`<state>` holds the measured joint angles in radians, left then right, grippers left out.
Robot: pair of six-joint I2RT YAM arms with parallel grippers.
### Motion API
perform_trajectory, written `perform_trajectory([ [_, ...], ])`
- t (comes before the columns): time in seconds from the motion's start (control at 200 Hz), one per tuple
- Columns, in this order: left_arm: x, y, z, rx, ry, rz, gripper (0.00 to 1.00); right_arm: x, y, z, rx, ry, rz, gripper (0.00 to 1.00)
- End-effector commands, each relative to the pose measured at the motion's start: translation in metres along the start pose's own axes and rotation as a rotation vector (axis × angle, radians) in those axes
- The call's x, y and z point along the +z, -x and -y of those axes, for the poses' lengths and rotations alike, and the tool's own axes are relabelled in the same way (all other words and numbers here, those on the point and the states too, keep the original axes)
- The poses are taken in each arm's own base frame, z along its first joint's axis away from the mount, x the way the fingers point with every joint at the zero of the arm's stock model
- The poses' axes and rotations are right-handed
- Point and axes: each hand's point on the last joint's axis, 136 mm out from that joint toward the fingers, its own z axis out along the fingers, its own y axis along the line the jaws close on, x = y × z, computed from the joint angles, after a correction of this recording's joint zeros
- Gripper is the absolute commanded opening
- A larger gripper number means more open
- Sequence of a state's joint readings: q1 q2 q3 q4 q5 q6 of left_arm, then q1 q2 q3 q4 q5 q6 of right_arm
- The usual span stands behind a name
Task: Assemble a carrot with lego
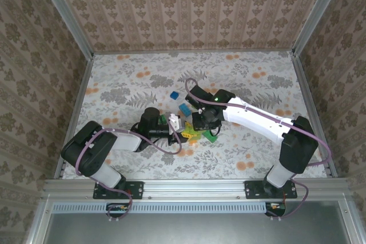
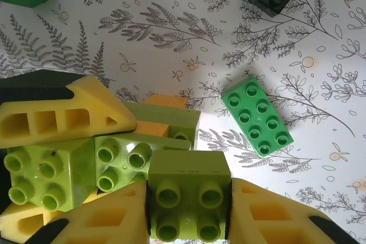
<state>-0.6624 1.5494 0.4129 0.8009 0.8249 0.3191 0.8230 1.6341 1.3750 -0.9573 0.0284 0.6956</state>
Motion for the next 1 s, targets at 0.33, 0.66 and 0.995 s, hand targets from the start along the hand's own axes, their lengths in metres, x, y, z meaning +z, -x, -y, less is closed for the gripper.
perform_trajectory([
  [0.33, -0.001, -0.008, 0.000, 0.013, 0.025, -0.026, 0.29, 0.020, -0.013, 0.007, 0.004, -0.118, -0.065, 0.32],
  [0.66, 0.000, -0.009, -0.001, 0.008, 0.023, -0.031, 0.29, 0.029, -0.021, 0.009, -0.027, -0.167, -0.147, 0.34],
  [0.995, 0.000, -0.010, -0.002, 0.007, 0.029, -0.033, 0.29, 0.034, -0.024, 0.010, -0.044, -0.202, -0.170, 0.34],
])
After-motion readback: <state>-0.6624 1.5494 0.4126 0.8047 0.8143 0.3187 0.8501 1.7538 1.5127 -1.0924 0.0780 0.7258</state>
